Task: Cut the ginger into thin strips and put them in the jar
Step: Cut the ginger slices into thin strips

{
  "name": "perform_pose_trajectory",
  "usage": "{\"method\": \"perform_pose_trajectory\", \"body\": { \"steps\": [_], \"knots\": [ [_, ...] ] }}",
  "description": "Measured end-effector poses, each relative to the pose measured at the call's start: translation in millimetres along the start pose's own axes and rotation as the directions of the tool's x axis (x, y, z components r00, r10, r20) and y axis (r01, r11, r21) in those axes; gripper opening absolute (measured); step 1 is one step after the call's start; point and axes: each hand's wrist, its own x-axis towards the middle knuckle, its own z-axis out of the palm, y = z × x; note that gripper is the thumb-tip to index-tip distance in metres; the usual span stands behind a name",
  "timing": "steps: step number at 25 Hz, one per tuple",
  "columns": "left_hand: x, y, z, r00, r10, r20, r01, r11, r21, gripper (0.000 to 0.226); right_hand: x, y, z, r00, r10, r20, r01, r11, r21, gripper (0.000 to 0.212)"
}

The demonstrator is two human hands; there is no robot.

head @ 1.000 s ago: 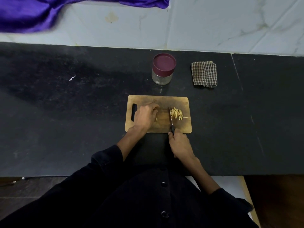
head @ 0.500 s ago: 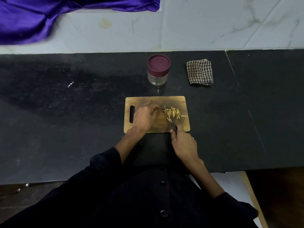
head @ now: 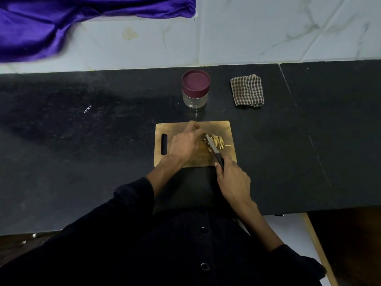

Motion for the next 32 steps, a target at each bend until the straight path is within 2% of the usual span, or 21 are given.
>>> {"method": "perform_pose_trajectory", "body": {
  "steps": [4, 11, 15, 20, 25, 29, 32],
  "knots": [
    [10, 3, -5, 0.997, 0.055, 0.045, -0.059, 0.994, 0.088, 0.032, 1, 1, 0, 1.0, 0.022, -0.008, -0.022, 1.0, -0.006, 0.027],
    [17, 1, -3, 0.98, 0.115, 0.161, -0.127, 0.989, 0.071, 0.043, 1, 1, -1, 1.0, 0.011, 0.0, -0.011, 1.0, 0.018, 0.029],
    [20, -7, -15, 0.996, -0.01, 0.086, 0.022, 0.989, -0.144, 0.047, 4, 4, -1, 1.0, 0.008, 0.029, -0.009, 0.999, 0.035, 0.032],
    [-2, -39, -27, 0.983, -0.181, -0.037, 0.156, 0.922, -0.355, 0.037, 16, -1, 2, 0.994, -0.021, 0.108, 0.003, 0.986, 0.168, 0.028],
    [-26, -56, -19, 0.939, -0.328, -0.098, 0.26, 0.869, -0.422, 0.024, 36, -15, 9, 0.989, -0.021, 0.149, -0.025, 0.953, 0.302, 0.026],
    [-31, -57, -11, 0.924, -0.37, -0.098, 0.294, 0.85, -0.436, 0.018, 48, -20, 14, 0.977, 0.024, 0.214, -0.093, 0.944, 0.316, 0.025],
    [-24, -54, -10, 0.918, -0.385, -0.097, 0.324, 0.868, -0.375, 0.017, 49, -19, 17, 0.976, 0.034, 0.215, -0.107, 0.935, 0.337, 0.024]
  ]
}}
